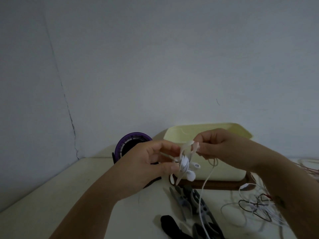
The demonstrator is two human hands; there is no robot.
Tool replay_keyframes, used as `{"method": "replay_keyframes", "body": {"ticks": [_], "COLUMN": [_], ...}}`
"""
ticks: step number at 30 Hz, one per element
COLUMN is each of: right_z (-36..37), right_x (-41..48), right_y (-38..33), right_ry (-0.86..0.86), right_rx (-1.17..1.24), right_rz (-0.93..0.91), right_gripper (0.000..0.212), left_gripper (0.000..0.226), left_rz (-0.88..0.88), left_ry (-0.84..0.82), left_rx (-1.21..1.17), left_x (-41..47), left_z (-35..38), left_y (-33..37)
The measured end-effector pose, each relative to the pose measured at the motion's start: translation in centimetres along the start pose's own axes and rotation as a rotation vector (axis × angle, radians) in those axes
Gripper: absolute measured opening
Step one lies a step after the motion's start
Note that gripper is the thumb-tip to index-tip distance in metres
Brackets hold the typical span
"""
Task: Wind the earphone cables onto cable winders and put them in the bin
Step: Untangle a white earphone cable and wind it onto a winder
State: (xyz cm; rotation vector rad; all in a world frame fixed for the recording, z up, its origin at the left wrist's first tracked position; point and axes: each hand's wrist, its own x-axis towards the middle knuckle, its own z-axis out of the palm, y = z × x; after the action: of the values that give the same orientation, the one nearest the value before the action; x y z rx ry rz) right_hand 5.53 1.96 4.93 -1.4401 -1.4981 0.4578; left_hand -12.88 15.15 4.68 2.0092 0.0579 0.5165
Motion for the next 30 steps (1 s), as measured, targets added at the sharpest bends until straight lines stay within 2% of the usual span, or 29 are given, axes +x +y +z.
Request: {"method": "replay_keyframes", "body": {"ticks": [3, 6, 9, 13, 17, 20, 22, 25, 27, 30], "right_z": [1.3, 2.8, 3.9, 5.6, 5.9, 6.0, 6.0, 5.5, 4.9, 3.8], "right_x": [0.5, 0.7, 0.4, -1.4, -2.5, -2.8, -2.7, -2.0, -1.5, -1.2], "right_y": [1.2, 1.6, 1.7, 1.6, 0.8, -0.1, -1.0, -2.3, -2.9, -2.8], "right_ry": [-0.036, 0.031, 0.195, 0.074, -0.022, -0.117, -0.158, -0.164, -0.156, -0.068], "right_rx": [0.109, 0.226, 0.006, -0.388, -0.696, -0.796, -0.841, -0.865, -0.859, -0.771], "right_rz": [0.018, 0.074, 0.083, 0.121, 0.148, 0.122, 0.082, 0.029, 0.013, -0.002], "right_gripper": [0.024, 0.038, 0.029, 0.023, 0.031, 0.034, 0.037, 0.034, 0.033, 0.018], "left_gripper": [0.028, 0.028, 0.038, 0.026, 0.023, 0.021, 0.021, 0.008, 0.009, 0.013], "left_rz": [-0.007, -0.039, -0.084, -0.190, -0.266, -0.299, -0.309, -0.296, -0.270, -0.196], "left_ry": [0.030, 0.121, 0.229, 0.378, 0.403, 0.420, 0.447, 0.493, 0.499, 0.435], "left_rx": [-0.201, -0.382, -0.622, -0.915, -0.862, -0.877, -0.804, -0.587, -0.357, -0.102], "left_x": [0.3, 0.7, 1.5, 2.2, 0.9, -0.3, -1.0, -1.6, -1.9, -2.5], "left_z": [0.1, 0.2, 0.8, 2.5, 4.0, 4.5, 4.9, 5.8, 6.0, 5.9], "left_y": [-0.5, -0.9, -1.6, -3.0, -4.5, -4.9, -5.0, -5.2, -5.4, -5.5]}}
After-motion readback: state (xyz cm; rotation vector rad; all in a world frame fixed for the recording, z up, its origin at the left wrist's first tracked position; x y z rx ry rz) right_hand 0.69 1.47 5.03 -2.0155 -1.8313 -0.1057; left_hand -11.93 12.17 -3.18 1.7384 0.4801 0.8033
